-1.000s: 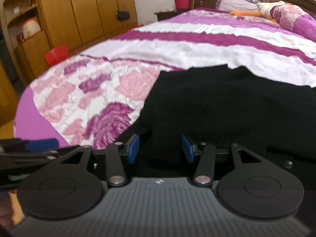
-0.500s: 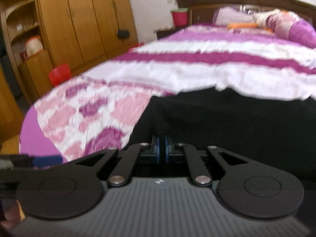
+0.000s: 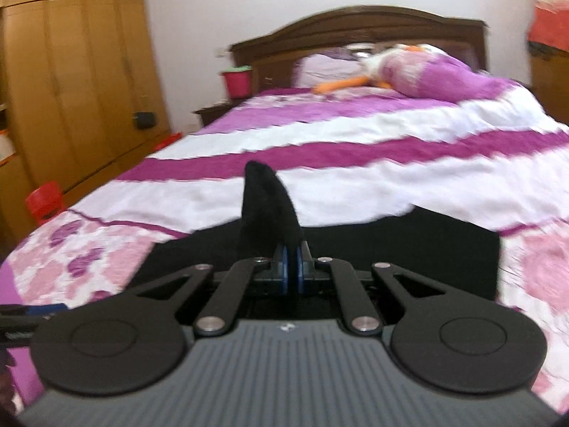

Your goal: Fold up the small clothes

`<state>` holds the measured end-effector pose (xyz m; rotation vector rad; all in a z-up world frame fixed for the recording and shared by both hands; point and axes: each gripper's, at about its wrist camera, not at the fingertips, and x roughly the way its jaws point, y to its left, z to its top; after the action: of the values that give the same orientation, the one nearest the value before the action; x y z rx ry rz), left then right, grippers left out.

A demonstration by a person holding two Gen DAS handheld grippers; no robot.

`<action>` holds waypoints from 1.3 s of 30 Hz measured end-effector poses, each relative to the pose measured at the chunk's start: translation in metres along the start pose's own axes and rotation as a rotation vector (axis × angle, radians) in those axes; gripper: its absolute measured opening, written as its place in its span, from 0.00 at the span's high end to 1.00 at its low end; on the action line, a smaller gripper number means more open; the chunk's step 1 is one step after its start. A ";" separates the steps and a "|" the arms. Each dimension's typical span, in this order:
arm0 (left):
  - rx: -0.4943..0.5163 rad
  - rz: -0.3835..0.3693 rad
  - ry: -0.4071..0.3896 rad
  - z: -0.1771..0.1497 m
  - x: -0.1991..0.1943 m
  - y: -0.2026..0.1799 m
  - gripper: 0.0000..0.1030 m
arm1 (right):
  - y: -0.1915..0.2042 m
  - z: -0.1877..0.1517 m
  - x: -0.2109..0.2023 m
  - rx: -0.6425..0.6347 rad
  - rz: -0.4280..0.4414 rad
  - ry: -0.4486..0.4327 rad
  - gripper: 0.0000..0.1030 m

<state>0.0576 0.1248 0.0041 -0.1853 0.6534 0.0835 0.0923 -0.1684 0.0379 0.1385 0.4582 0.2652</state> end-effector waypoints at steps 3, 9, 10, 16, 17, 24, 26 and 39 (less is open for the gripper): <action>-0.004 -0.024 0.007 0.001 0.009 -0.007 0.39 | -0.023 -0.012 0.007 0.041 -0.055 0.034 0.92; -0.018 -0.040 0.031 -0.002 0.034 -0.011 0.39 | -0.052 -0.041 0.037 0.083 -0.142 0.166 0.90; -0.009 -0.026 0.036 -0.003 0.038 -0.012 0.39 | -0.055 -0.044 0.040 0.080 -0.156 0.178 0.90; 0.015 0.006 0.047 -0.007 0.047 -0.010 0.39 | -0.072 -0.035 0.018 0.162 -0.145 0.157 0.63; 0.015 0.007 0.047 -0.007 0.047 -0.010 0.39 | -0.074 -0.031 0.015 0.174 -0.146 0.140 0.56; 0.043 0.014 0.051 -0.012 0.047 -0.016 0.39 | -0.075 -0.017 0.038 0.168 -0.114 0.124 0.42; 0.061 0.009 0.055 -0.014 0.046 -0.017 0.39 | -0.073 -0.019 0.056 0.134 -0.128 0.142 0.42; 0.100 0.082 0.012 -0.021 0.065 -0.025 0.38 | -0.058 0.004 0.042 0.108 0.003 -0.001 0.90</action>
<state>0.0997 0.0975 -0.0487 -0.0623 0.6752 0.1287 0.1425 -0.2120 0.0127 0.2448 0.4710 0.2430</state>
